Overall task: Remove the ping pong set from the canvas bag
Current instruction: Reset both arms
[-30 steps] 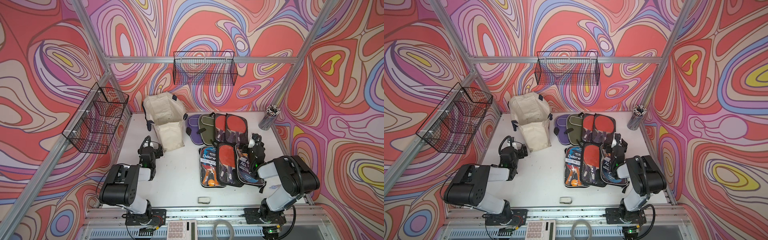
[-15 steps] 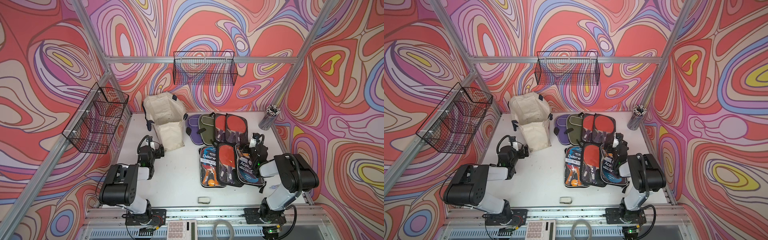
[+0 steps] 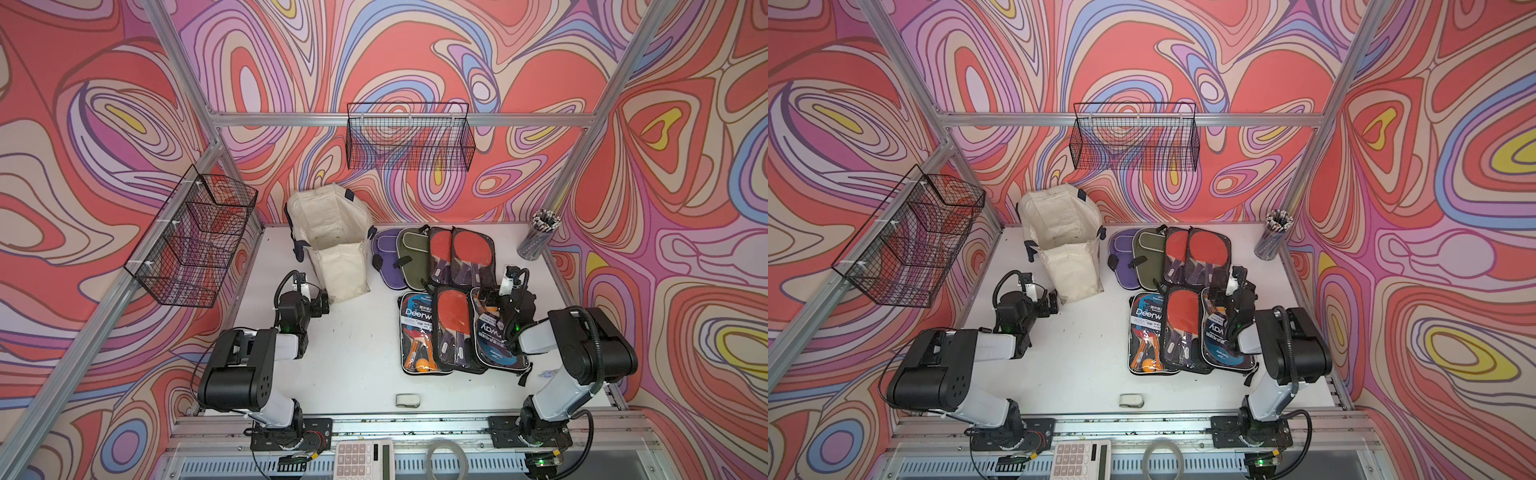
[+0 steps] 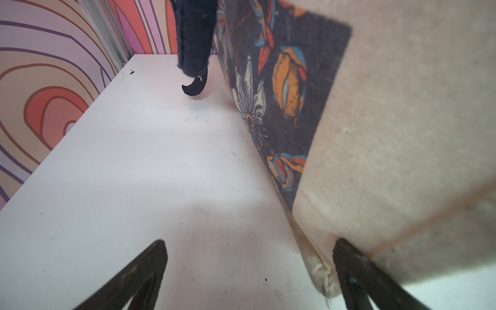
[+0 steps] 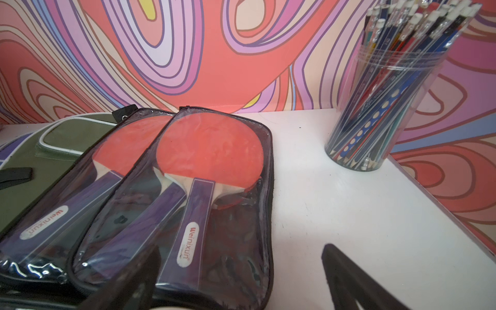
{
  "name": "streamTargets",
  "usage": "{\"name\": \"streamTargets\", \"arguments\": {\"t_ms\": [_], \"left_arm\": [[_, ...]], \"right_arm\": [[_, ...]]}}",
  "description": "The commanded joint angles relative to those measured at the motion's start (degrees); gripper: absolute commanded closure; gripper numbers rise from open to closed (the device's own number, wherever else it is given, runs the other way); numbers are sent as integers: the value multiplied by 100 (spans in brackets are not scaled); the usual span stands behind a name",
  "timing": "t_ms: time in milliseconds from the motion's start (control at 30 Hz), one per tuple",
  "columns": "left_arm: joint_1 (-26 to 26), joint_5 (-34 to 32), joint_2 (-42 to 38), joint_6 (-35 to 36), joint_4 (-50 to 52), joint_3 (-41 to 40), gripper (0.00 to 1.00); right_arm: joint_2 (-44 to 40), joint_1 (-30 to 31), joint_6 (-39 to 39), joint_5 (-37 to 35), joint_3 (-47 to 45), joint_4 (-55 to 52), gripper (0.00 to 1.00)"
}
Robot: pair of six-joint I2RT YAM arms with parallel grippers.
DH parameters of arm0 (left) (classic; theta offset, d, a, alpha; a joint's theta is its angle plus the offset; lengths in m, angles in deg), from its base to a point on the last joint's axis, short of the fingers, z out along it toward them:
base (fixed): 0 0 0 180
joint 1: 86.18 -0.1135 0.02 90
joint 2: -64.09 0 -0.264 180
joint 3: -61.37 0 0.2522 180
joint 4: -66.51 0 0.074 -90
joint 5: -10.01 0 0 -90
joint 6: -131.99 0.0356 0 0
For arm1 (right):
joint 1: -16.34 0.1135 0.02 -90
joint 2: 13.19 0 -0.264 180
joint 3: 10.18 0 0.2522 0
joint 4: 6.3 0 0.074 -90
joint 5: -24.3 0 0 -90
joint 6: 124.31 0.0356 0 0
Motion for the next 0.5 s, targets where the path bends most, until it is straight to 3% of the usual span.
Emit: {"name": "streamTargets", "arguments": {"t_ms": [0, 467], "left_arm": [[-39, 102, -5, 29, -104, 65, 0], [-43, 101, -6, 16, -86, 71, 0]], "right_arm": [[59, -25, -18, -48, 21, 94, 2], [50, -7, -55, -105, 44, 67, 2]]}}
